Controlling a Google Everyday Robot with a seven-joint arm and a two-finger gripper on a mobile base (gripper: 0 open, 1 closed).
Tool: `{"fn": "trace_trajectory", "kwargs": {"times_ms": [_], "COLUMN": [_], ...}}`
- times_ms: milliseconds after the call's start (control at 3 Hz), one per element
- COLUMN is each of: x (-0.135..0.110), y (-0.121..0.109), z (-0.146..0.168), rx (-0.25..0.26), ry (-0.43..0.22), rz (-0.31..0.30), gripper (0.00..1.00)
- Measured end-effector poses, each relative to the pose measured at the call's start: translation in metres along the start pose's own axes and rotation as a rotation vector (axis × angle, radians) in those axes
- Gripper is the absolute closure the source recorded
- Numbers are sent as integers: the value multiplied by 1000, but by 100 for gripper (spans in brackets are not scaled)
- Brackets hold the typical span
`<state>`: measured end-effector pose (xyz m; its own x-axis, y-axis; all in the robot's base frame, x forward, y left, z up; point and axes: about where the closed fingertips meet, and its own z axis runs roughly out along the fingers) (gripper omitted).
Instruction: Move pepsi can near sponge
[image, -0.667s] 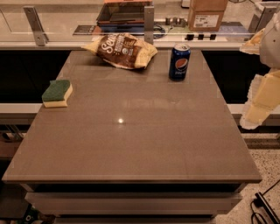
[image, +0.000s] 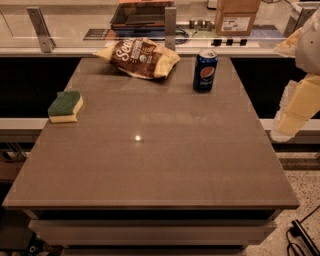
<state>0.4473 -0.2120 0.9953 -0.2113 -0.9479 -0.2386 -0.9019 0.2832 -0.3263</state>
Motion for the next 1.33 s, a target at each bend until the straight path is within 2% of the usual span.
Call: {"fn": "trace_trajectory", "kwargs": {"times_ms": [333,667,1333], "x": [-4,-11,-19], "y": [-21,-44,-77], "z": [9,23,50], "rx": [44,109,258], "ry": [-55,-139,-299], "rz": [43,135,373], "gripper": [0,0,0]}}
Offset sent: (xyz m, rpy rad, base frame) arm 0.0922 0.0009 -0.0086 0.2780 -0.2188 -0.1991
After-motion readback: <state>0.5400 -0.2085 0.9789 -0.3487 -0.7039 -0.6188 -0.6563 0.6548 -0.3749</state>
